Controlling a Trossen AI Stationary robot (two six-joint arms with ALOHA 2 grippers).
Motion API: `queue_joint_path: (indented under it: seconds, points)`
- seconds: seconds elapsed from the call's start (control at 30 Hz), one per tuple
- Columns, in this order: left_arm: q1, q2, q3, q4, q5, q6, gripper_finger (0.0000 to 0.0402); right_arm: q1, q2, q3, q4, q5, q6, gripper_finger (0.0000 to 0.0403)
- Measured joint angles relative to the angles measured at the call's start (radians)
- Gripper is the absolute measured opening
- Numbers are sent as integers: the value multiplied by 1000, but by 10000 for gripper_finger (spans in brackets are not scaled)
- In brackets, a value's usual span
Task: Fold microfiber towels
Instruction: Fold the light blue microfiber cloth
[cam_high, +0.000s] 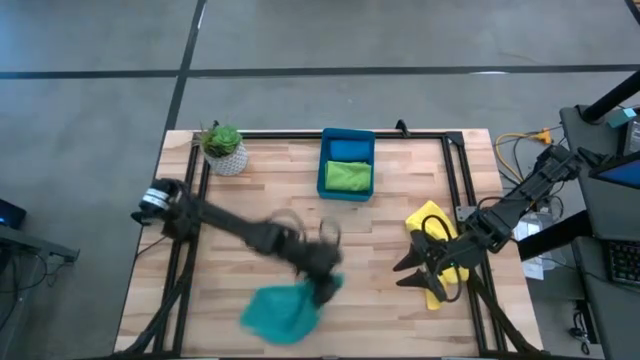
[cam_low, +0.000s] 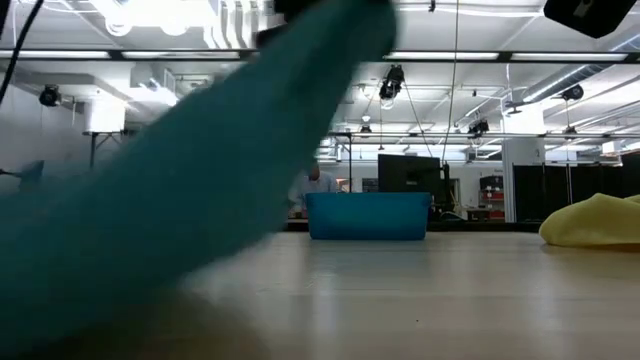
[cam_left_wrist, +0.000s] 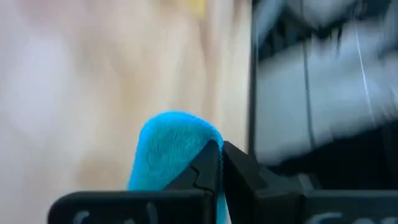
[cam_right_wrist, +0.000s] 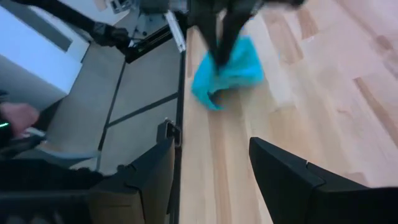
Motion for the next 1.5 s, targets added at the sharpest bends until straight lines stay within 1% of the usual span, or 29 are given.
queue_joint_path:
  seconds: [0.07, 0.13, 0.2, 0.27, 0.33, 0.4, 0.47, 0.53, 0.63, 0.7, 0.77, 0.87, 0.93, 1.0, 1.13, 1.23, 1.33, 1.4, 1.5]
  points:
    - [71, -3, 93, -6, -57, 57, 0, 15, -2, 0, 2, 31, 8, 203]
    - [129, -3, 187, 3, -115, 79, 0, 31, -9, 0, 2, 48, 23, 203]
    - [156, -6, 274, 35, -169, 124, 0, 47, -13, 0, 3, 56, 44, 203]
    - [156, -15, 344, 35, -217, 199, 0, 64, -14, 0, 1, 58, 65, 203]
    - [142, -34, 377, -59, -286, 231, 0, 83, -14, 0, 1, 75, 85, 203]
    - [129, -44, 372, -214, -346, 225, 0, 105, -14, 0, 2, 111, 96, 203]
    - [114, -40, 330, -377, -384, 180, 0, 123, -13, 0, 2, 160, 98, 203]
    - [100, -25, 249, -432, -397, 130, 0, 136, -13, 0, 2, 219, 98, 203]
    - [73, -21, 98, -389, -356, 69, 0, 140, -13, 0, 2, 285, 87, 203]
    - [53, -22, -3, -298, -296, 21, 0, 139, -13, -1, 2, 312, 80, 203]
    - [27, -22, -98, -228, -245, -12, 0, 139, -12, -1, 1, 375, 80, 203]
    - [-16, -26, -196, -195, -203, -54, 0, 128, 14, -2, 3, 502, 60, 203]
    - [-38, -30, -242, -195, -178, -61, 0, 90, 42, -2, 9, 515, 18, 203]
    - [-58, -32, -273, -197, -150, -55, 0, 33, 81, -2, 35, 474, -20, 203]
    - [-95, -58, -303, -191, -131, 33, 0, -108, 199, -3, 114, 295, -123, 203]
    - [-119, -71, -328, -188, -126, 127, 0, -230, 297, 10, 173, 219, -136, 203]
    - [-121, -78, -356, -192, -123, 149, 0, -357, 401, 37, 233, 133, -175, 203]
    - [-115, -105, -387, -189, -123, 149, 0, -437, 479, 69, 287, 19, -240, 203]
    - [-104, -145, -433, -161, -127, 152, 0, -538, 606, 145, 289, -158, -318, 203]
